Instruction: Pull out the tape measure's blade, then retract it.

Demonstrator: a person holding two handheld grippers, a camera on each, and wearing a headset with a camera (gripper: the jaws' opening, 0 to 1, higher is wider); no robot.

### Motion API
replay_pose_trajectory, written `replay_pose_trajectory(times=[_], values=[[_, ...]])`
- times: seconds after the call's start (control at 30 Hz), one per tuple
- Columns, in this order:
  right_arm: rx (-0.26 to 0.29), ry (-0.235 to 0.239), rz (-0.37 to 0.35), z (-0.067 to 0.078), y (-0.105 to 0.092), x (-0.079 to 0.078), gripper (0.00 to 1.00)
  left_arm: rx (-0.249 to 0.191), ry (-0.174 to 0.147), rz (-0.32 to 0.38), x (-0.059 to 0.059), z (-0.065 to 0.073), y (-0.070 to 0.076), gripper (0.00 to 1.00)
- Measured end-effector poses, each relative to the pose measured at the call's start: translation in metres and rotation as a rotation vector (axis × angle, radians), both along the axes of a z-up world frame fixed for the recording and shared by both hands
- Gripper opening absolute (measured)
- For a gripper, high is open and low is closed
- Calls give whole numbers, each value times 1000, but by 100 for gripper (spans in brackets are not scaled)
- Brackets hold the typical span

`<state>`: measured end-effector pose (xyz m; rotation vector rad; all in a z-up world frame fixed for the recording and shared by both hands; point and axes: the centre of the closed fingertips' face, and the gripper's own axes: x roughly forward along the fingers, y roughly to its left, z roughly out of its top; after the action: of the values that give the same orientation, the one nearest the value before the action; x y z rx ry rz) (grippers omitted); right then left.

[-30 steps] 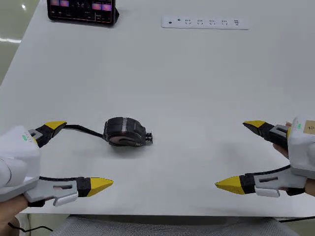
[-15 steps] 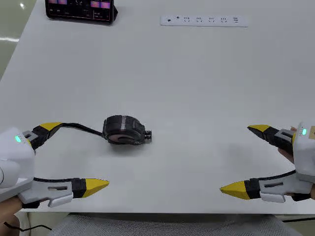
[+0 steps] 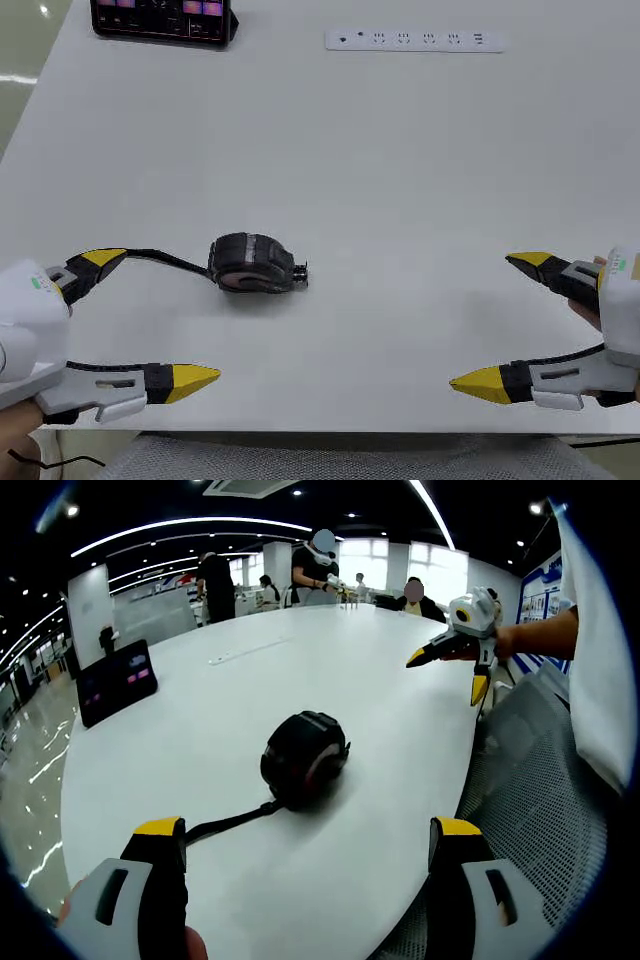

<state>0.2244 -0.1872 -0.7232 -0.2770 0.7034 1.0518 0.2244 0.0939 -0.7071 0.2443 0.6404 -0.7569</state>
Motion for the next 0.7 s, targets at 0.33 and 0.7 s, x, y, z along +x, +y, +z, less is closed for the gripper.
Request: replay_pose_trajectory(times=[0.33,0.7], values=[[-6,6,-8,-3,-5,-1,99,2,-2,3,-1,0,2,99],[-9,8,-13,-3,-8,-2,99,-12,1,11,-1,0,4,99]])
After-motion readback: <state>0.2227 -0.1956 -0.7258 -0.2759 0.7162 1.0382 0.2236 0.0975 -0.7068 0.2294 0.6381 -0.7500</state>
